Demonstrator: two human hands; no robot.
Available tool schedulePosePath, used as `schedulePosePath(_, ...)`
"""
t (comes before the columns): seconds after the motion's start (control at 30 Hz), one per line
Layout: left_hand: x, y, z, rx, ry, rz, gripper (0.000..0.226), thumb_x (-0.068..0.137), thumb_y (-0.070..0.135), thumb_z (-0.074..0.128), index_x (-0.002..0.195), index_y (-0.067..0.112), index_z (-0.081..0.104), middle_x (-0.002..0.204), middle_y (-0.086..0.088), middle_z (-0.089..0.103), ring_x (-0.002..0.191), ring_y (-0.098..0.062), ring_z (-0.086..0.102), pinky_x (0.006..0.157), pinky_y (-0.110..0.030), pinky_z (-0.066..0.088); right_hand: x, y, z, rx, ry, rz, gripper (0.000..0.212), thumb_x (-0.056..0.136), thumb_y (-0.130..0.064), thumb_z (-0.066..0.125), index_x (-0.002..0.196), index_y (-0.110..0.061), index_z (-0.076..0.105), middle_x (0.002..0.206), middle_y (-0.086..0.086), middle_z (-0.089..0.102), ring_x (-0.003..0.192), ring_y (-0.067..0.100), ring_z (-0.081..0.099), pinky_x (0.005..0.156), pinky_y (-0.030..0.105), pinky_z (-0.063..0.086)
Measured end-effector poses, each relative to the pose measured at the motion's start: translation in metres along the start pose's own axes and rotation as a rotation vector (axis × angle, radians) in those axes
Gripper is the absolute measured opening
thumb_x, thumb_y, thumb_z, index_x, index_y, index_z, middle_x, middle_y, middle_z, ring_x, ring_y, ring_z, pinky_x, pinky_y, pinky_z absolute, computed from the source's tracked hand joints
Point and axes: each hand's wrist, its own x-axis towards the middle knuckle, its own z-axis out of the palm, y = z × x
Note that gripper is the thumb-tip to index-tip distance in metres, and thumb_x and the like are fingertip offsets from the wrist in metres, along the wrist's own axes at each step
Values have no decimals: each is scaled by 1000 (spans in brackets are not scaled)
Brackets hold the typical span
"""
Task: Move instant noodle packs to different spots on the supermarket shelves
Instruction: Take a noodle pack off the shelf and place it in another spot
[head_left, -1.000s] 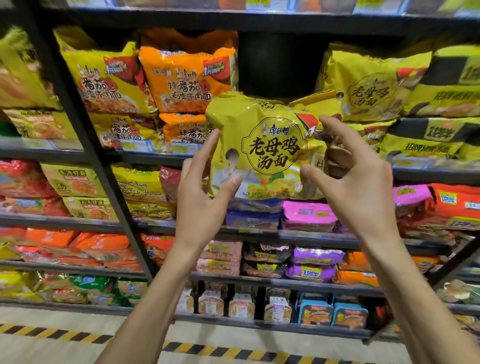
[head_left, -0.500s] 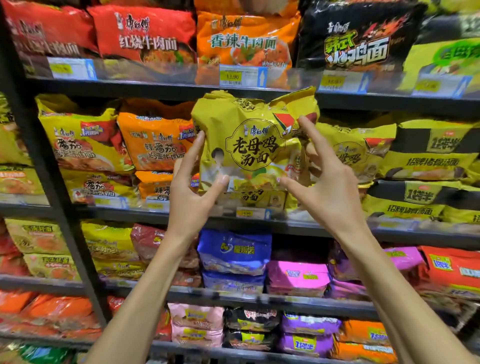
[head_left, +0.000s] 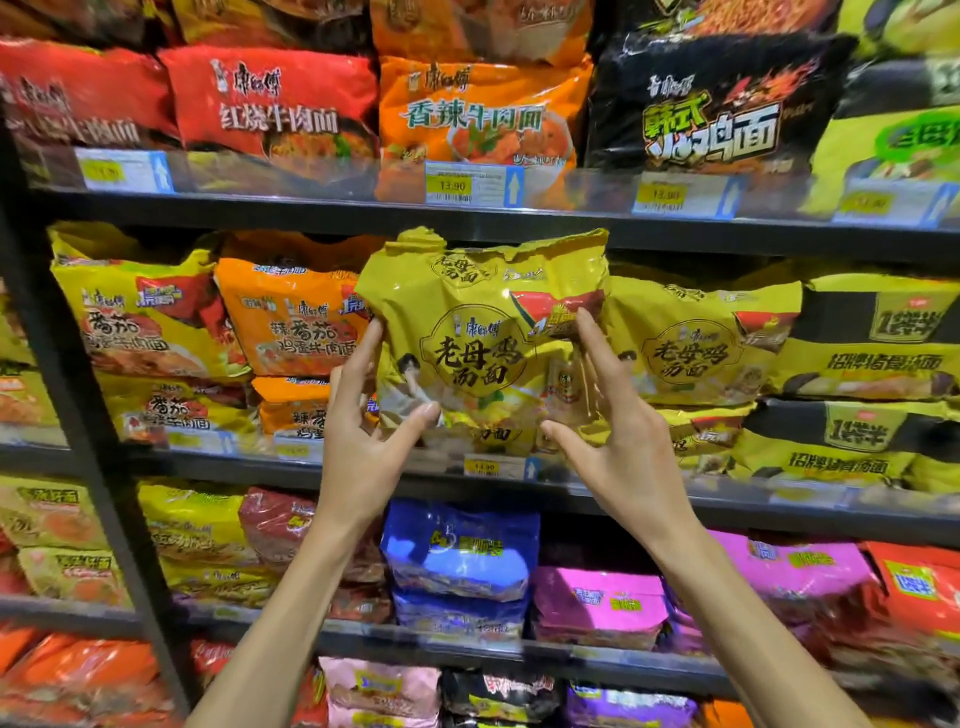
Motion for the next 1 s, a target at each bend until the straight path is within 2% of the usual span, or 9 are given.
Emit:
schedulePosePath(0.1,6,-2,1,13,-4,21,82,79,43,75,148,60,33,148,43,36,146,-11,37,117,-58,38,3,10,5,13,-1,6,117,80,-8,82,153,-54,2,157,-30,20,144,9,36,115,19,31)
schedulePosePath(0.2,9,-7,4,25,-7,48,83,81,38,77,147,61,32,146,46,35,144,-8,39,117,-56,38,4,19,12,20,3,37,117,80,-8,82,153,-55,3,154,-34,20,141,3,36,110,6,27)
schedulePosePath(0.33,12,-17,10,19,3,35,86,82,27,77,145,64,31,144,46,35,146,-7,36,119,-57,34,6,27,22,23,22,80,114,80,-3,80,153,-52,6,154,-26,25,138,3,38,110,12,31)
schedulePosePath(0.43,18,-25,16,25,-20,34,86,85,22,80,148,55,32,142,41,37,143,1,36,121,-49,35,9,34,27,18,30,108,112,82,-3,78,155,-48,6,155,-20,28,133,-6,35,101,-1,28)
schedulePosePath(0.5,19,-31,21,29,-30,33,83,87,17,81,150,46,35,138,38,39,132,15,39,116,-31,38,9,39,31,-11,41,124,108,83,-3,78,158,-39,8,153,-18,29,126,-1,44,96,7,38)
schedulePosePath(0.6,22,-36,29,31,-35,43,83,88,16,80,149,50,35,141,39,38,135,12,39,113,-25,37,10,44,35,-48,67,144,103,84,-2,76,158,-34,11,152,-11,36,105,13,60,86,16,46)
schedulePosePath(0.73,38,-38,35,45,-29,66,79,89,10,78,151,39,37,140,32,39,130,21,37,106,-3,32,26,50,41,-97,107,132,105,83,-1,76,157,-35,10,159,-1,34,101,22,68,85,25,54)
schedulePosePath(0.87,50,-44,41,71,-55,55,77,93,10,74,151,40,33,144,40,34,133,24,32,111,-11,31,38,59,54,-116,160,99,109,81,4,76,156,-36,8,158,-6,30,135,29,51,98,33,47)
schedulePosePath(1.0,51,-53,47,119,-55,38,78,94,7,70,153,38,29,150,36,29,133,30,24,107,5,21,40,65,64,-157,179,119,113,77,7,78,155,-37,8,156,8,39,143,24,36,104,36,35)
